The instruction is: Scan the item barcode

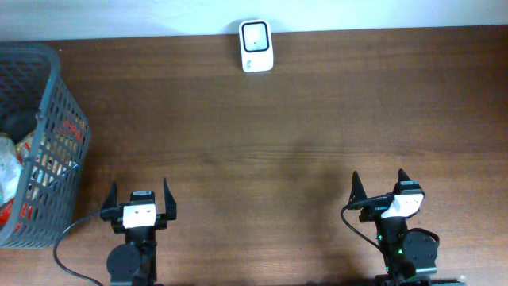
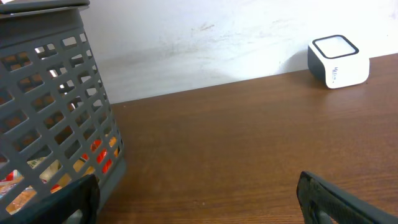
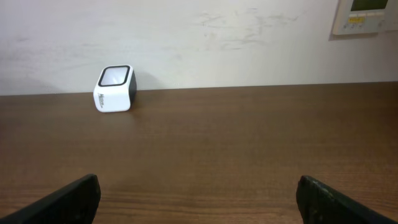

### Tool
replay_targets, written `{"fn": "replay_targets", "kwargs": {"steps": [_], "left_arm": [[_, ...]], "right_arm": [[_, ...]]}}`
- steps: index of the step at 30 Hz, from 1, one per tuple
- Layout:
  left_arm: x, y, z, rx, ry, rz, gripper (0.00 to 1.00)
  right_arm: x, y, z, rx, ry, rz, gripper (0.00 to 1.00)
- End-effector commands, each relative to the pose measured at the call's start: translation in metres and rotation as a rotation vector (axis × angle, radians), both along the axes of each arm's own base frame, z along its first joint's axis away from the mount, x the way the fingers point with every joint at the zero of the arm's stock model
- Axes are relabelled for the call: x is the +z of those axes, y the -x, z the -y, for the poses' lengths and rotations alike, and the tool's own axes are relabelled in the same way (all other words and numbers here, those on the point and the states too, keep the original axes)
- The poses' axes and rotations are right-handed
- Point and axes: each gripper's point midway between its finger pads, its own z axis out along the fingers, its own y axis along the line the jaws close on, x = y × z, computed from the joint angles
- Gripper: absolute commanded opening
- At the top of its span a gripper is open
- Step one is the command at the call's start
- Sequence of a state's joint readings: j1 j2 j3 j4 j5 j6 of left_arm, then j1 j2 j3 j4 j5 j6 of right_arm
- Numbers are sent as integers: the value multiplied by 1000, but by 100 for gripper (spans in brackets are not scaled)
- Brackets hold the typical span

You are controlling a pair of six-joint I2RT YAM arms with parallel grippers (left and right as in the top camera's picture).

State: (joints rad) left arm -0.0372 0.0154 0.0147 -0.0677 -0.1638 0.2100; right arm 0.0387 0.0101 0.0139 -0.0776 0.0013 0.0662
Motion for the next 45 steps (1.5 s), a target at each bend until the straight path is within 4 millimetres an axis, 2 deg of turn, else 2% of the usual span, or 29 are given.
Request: {"fn": "replay_targets", "kwargs": {"steps": [1,9,11,16,23,25,27,31,38,42,45], "left_arm": [[-1,0,3,-15,-12,-1,99],[-1,0,2,-12,-15,-1,99],[0,2,-9,51,-88,-6,99],[1,2,-11,63,-90,-6,99],[1,2,-9,51,-89,-4,99],[5,0,1,-9,-85,15,99],[17,-2,14,-81,-81,68,99],[45,2,15,-86,-46,143,99],[97,0,27,-153,-32,132,99],[142,-11,37,-214,-12,102,99],[177,-31,43,-240,-4,13,99]], "right_arm": [[-3,0,1,-4,6,-3,99],[-3,0,1,-4,6,-3,99],[-3,0,1,-4,6,-3,99],[-3,0,1,-4,6,-3,99],[-3,0,1,-4,6,-3,98],[-3,0,1,-4,6,-3,99],[-3,0,1,-4,6,-3,99],[-3,0,1,-4,6,-3,99],[-3,0,1,-4,6,-3,99],[-3,0,1,-4,6,-3,99],[-3,0,1,-4,6,-3,99]]}}
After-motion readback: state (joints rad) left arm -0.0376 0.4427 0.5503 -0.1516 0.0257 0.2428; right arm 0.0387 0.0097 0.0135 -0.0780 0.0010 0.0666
